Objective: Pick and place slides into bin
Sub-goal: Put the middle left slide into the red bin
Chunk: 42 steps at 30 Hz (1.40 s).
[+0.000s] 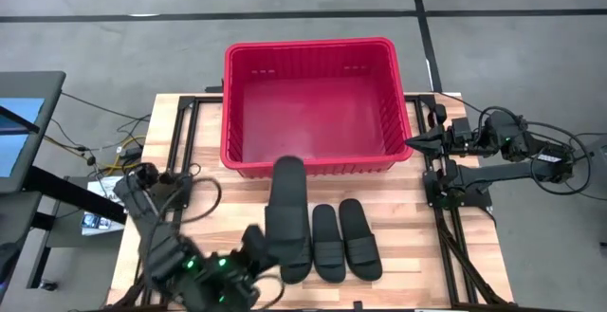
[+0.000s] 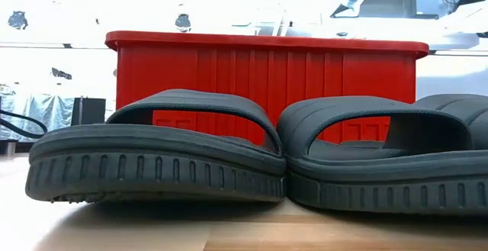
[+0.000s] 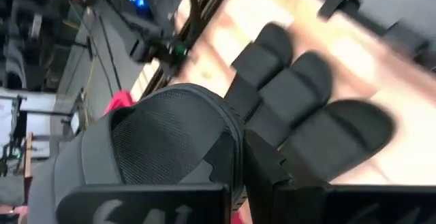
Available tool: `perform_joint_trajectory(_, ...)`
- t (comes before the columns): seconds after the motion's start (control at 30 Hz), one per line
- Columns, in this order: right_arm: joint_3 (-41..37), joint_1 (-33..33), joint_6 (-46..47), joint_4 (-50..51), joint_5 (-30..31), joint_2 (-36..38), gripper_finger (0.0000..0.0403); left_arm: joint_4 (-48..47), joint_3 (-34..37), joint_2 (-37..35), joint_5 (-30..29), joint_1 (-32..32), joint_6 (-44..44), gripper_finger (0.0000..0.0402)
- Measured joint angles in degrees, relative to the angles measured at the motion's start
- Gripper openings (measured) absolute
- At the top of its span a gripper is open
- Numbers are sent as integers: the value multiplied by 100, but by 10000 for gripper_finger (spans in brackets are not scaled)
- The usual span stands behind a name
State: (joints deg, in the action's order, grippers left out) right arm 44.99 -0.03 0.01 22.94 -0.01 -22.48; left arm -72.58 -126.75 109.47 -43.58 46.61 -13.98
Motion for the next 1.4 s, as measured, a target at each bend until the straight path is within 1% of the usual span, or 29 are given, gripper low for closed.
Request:
perform_joint_trajectory(0.27,0,0,0,0,0,0,0,-742,-270,-37,136,-929,-309,0)
perform_joint_trajectory(0.5,-2,2,0,0,0,0,0,-821,-527,-42,496,-1709,-944,0)
perform_joint_trajectory(0.63,-1,0,0,0,0,0,0,-857,-668,-42,944,-2221,-1216,0)
perform_joint_trajectory(0.73,-2,2,0,1,0,0,0,-909,-696,-42,1098,-2605,-1311,0)
perform_joint_trajectory(1.1,-2,2,0,0,0,0,0,-1178,-696,-42,2042,-3907,-1962,0)
perform_joint_trajectory(1.2,-1,2,0,0,0,0,0,-1175,-696,-42,2539,-4307,-2150,0)
perform_joint_trajectory(1.3,0,0,-2,0,0,0,0,-1200,-696,-42,2853,-4720,-2286,0)
perform_joint_trajectory(1.4,0,1,0,1,0,0,0,-1200,-696,-42,3295,-5109,-2515,0)
